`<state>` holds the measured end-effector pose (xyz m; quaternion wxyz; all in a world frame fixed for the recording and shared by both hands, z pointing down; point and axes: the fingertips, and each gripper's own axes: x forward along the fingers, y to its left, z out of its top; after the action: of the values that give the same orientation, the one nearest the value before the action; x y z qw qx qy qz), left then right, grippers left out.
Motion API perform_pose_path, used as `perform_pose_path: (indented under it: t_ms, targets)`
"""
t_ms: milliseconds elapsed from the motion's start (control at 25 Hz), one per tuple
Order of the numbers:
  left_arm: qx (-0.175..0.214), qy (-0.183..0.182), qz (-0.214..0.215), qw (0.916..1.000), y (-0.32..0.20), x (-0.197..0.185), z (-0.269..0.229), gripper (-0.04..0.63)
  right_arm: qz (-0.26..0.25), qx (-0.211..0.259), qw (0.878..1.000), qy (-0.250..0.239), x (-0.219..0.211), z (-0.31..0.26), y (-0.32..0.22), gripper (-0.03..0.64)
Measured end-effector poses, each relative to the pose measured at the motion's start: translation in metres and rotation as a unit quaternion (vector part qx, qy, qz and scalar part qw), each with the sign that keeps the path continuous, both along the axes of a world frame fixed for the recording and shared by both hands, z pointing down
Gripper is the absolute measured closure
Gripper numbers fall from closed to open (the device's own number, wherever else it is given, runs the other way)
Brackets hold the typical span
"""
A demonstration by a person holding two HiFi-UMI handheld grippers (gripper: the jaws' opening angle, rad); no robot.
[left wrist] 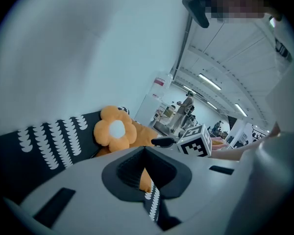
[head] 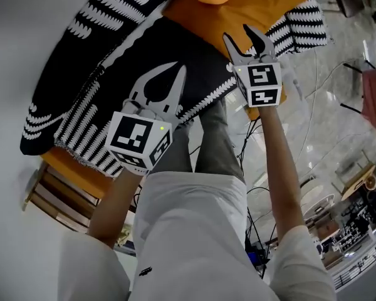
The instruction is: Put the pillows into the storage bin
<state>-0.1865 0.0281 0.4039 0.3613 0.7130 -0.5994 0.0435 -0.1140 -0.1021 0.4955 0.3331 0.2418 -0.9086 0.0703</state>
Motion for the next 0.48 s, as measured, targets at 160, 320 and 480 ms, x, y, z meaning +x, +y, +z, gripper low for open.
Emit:
perform_pose_path:
  t_ms: [160,320,480]
  targets:
    - [-0.015,-0.001,-0.031,0.9994,-0.024,-0.009,0.008,0.586,0.000,-0.027,1.000,-0.006,-0.009,0.019,-0.028,0.379]
    - [-0.017,-0.008,-0.056,0.9982,-0.058,-0.013,0.012,0.586,0.012,-0.042,0.999,-0.013,-0.009,0.034,-0.066,0.374]
    - [-0.027,-0.005,-0.077,0.9967,-0.088,-0.003,0.022,0.586,0.024,-0.059,0.998,-0.027,-0.008,0.046,-0.104,0.358]
